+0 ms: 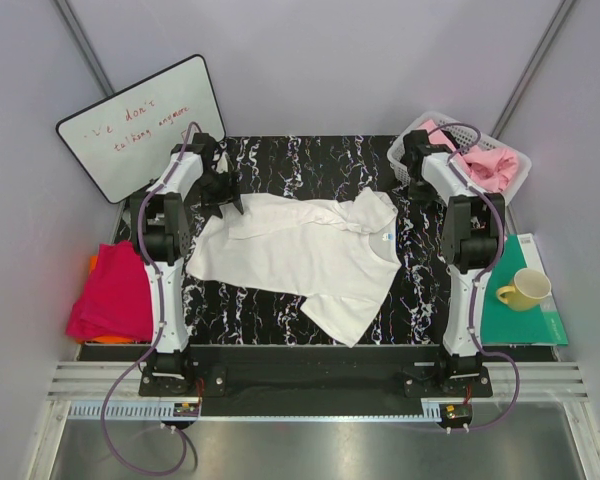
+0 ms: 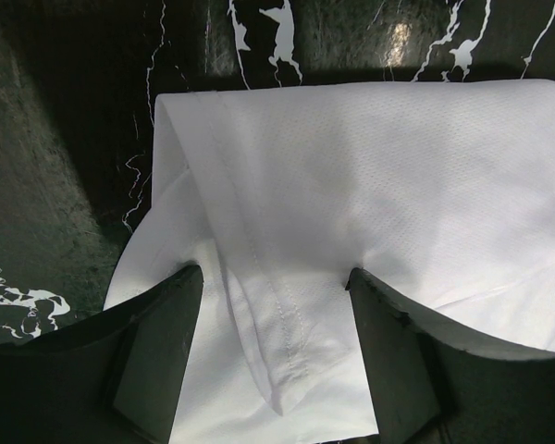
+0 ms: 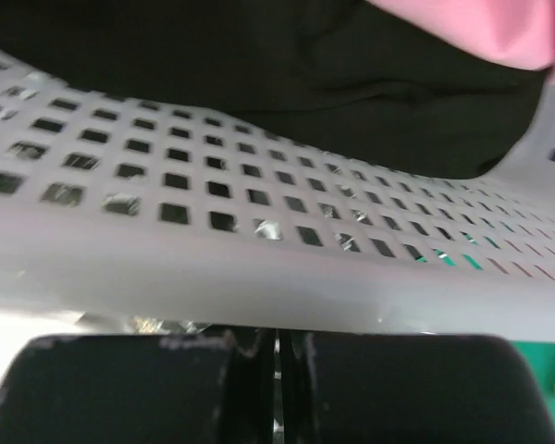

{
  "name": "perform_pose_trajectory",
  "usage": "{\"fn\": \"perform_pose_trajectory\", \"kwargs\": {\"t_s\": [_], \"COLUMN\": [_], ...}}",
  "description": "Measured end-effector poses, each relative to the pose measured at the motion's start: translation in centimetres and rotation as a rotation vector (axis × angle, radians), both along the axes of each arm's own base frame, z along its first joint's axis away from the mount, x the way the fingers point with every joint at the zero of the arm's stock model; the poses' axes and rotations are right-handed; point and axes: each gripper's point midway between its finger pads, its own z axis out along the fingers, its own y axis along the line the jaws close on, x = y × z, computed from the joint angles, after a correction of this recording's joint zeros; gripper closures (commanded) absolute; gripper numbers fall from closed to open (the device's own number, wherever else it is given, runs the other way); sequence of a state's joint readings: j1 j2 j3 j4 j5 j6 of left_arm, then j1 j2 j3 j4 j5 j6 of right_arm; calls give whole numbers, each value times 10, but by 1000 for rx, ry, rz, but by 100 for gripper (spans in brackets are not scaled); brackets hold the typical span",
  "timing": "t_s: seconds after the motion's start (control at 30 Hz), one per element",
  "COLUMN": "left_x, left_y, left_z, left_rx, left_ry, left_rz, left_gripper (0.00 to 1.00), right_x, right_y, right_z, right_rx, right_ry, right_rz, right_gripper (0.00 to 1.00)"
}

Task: Fold and stack the t-shirts
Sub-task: Fold the flattened tshirt in 1/3 of the way

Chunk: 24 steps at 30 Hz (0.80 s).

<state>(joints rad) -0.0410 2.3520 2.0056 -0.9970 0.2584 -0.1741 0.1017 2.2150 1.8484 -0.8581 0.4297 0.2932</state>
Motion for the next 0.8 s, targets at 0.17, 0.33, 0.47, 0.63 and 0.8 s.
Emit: {"fn": "perform_pose_trajectory", "kwargs": {"t_s": [0.17,0.33,0.47,0.63,0.8], "left_x": [0,0,-1,-1,-1], "left_y": [0,0,0,0,-1], "left_z": [0,0,0,0,0], "left_rx": [0,0,0,0,0], "left_ry": [-2,-2,-3,-4,-5], "left_rz": [-2,-2,-3,-3,-5], "left_gripper": [28,28,28,27,22], "right_x": [1,-1,-3,-6,-7], "right_y": [-24,-36,-43,-45,-32], "right_z": [-6,1,4,4,3], "right_rx": [-91,-134,-170,-163,-48], "right_ry": [18,34,50,73,63], "right_rz": [-51,-71,-73,-57,-19], "right_gripper": [100,100,100,100,96]}}
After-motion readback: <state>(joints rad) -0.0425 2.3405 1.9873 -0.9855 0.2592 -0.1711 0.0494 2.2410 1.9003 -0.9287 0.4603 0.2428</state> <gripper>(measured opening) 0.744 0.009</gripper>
